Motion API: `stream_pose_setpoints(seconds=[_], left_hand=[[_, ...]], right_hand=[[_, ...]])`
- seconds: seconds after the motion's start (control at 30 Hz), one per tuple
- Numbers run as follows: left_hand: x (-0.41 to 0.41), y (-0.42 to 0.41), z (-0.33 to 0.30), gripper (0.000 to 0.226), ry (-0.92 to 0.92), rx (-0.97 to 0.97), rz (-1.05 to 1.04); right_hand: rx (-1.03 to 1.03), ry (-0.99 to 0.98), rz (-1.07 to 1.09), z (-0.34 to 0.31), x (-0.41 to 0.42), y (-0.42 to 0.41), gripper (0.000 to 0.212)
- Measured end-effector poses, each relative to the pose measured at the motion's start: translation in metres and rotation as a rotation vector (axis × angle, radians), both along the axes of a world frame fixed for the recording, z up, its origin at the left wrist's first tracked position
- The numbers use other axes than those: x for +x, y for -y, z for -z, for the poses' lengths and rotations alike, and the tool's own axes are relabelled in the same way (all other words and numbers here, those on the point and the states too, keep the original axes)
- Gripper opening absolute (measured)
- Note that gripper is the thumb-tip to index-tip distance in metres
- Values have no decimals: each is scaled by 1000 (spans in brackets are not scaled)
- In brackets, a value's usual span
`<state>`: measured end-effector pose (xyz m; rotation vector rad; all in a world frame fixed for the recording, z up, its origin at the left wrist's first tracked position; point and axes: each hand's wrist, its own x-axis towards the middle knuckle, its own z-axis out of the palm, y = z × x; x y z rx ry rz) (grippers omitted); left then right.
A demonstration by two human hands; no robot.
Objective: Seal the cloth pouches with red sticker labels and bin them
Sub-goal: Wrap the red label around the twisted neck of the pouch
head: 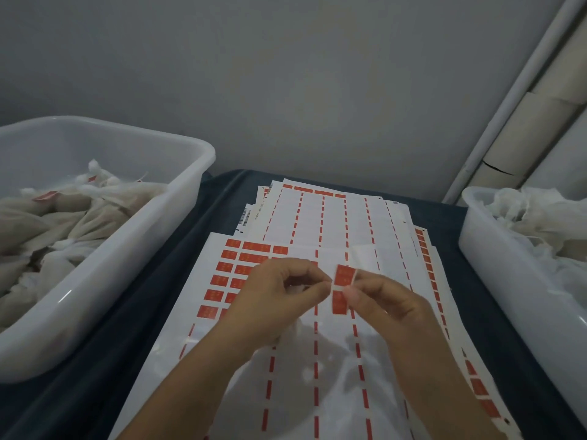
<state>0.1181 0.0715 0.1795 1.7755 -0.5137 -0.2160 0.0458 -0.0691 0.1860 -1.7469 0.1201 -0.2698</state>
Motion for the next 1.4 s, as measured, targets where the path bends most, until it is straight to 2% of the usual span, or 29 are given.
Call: stream_pose_setpoints(seconds=[0.2,0.37,0.63,0.8,1.0,1.13,1.2,1.4], left_hand=[[-5,0,-2,26,39,9,11],[-7,0,-4,27,-10,4,15],[-8,3,-6,23,29,30,32],[-9,3,-6,24,12,-14,-1],[-6,-2,-9,19,-159,-114,-58],[-10,0,-12,18,-191,-148,3],[-11,1,-11,19,-174,-140,7],[-12,1,-10,22,-92,-65,37]], right_hand=[[-60,28,48,5,2,5,23],[-117,83,52,5,2,7,19],[-266,161,51,10,3,10,11],[-281,177,47,5,2,13,15],[-69,145,278,-9,-1,35,37],[-45,-38,61,-6,-2,16,41],[-8,-79,-1,-2,-1,9,36],[68,-59,14,4,2,10,26]])
